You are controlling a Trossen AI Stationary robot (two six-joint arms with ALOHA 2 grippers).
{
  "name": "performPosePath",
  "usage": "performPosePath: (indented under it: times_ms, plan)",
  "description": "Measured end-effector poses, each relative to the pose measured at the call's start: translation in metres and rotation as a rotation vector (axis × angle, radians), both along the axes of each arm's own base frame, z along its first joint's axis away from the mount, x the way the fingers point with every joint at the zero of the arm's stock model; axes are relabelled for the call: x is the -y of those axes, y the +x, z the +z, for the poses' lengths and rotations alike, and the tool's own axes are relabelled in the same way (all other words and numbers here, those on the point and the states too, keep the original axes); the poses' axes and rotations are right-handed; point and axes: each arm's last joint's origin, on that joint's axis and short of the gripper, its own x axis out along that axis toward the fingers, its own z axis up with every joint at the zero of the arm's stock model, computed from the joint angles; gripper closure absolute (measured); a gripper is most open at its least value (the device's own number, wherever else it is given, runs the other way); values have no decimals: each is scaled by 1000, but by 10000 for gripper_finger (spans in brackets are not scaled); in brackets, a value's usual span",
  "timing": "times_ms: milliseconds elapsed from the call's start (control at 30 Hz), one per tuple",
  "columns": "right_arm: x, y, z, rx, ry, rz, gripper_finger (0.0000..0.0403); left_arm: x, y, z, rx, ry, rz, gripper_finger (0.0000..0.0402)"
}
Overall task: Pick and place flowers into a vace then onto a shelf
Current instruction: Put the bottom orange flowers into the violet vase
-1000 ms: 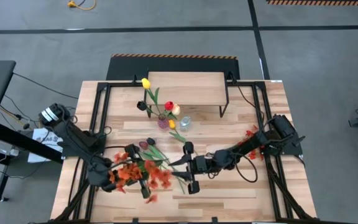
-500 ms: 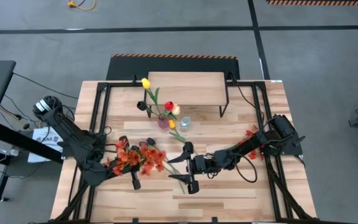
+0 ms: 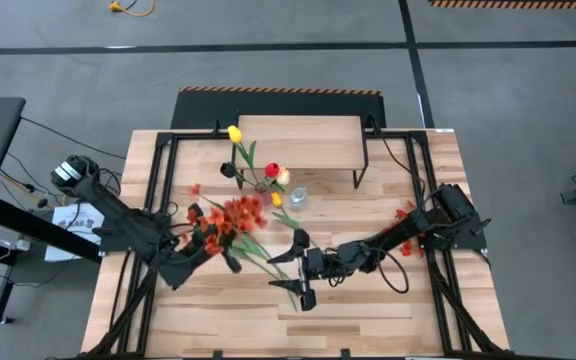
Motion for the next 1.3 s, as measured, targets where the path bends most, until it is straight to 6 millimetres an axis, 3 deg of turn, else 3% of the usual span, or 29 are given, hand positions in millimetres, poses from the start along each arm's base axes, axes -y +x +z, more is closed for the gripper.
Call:
performPosePath:
  times_ms: [333, 567, 1000, 1300]
  plan:
    - [6, 3, -2, -20, -11, -17, 175, -31, 4, -32, 47, -25, 144, 401]
    - [8, 4, -4, -27, -134, -23, 175, -39, 7, -30, 45, -10, 173, 401]
    - [-3, -4, -37, -218, -389, 420, 175, -56, 19, -14, 78, 31, 86, 401]
    - [0, -11, -52, -310, -413, 477, 175, -71, 23, -14, 64, 50, 139, 401]
